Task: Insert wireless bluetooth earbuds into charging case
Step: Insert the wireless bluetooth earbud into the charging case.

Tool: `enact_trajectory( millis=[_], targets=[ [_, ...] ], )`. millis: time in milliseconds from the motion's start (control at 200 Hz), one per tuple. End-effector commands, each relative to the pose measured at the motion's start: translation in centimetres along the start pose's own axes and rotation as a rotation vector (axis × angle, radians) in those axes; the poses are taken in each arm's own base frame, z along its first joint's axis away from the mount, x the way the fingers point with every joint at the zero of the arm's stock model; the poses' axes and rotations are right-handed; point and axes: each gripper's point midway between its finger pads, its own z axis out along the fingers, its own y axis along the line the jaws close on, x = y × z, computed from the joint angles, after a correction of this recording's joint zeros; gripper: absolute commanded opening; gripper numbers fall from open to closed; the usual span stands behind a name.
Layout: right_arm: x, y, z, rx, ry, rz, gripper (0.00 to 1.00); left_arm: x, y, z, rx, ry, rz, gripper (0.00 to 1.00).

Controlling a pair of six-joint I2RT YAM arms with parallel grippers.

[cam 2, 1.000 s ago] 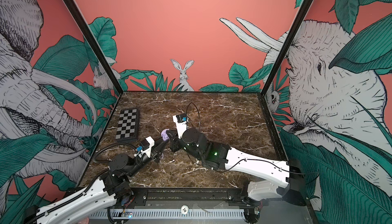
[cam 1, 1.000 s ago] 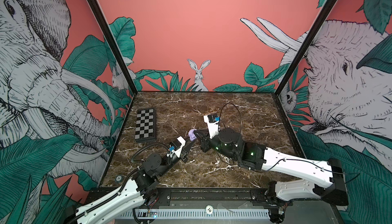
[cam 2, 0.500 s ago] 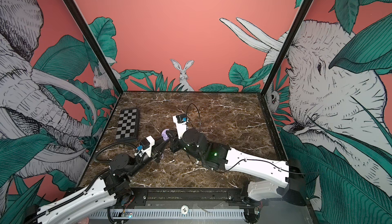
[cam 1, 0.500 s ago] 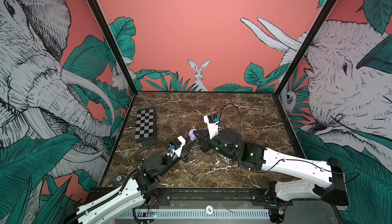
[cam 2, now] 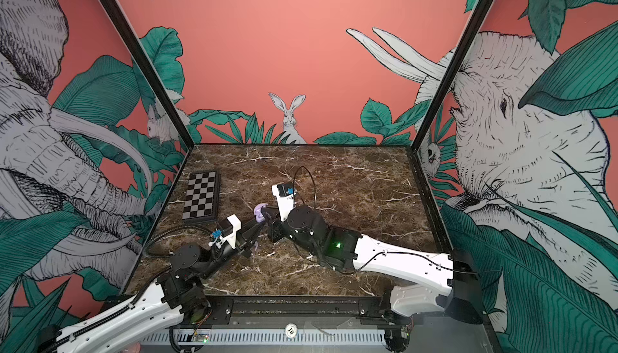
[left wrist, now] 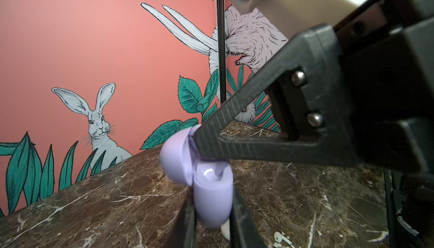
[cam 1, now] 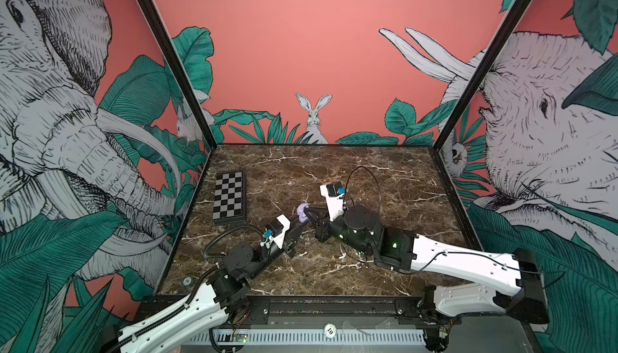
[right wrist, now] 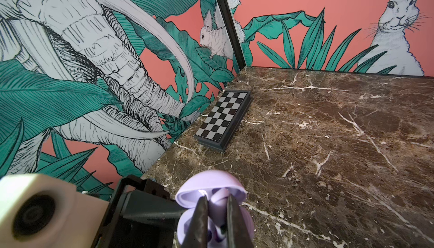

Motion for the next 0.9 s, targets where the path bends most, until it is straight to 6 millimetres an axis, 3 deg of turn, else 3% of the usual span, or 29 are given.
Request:
enact_trajectory(
  millis=[0,200,585,810,895],
  targets=[
    [2.0,-0.1,0.1,-0.001,0.063,-0.018,0.00,-4.0,0.5,-0.6,-0.021,-0.136,-0.009,0.00],
    [1.5,0.1,-0.4,-0.007,0.055,-0.019,0.08,-3.4,0.4,-0.5,-0.020,-0.114,0.003,0.00],
    [-1.2,0.5,-2.2,-0.004,0.006,-0.041,0.26,-2.9,0.4,-0.4,-0.023,-0.098,0.007,0.00],
    [-4.6,0.8,-4.1,0.015,-0.056,-0.087,0.37,-2.7,0.3,-0.4,-0.014,-0.084,0.017,0.00],
    [-6.1,0.9,-5.2,0.020,-0.074,-0.123,0.49,-2.8,0.3,-0.6,-0.014,-0.058,0.047,0.00]
  ],
)
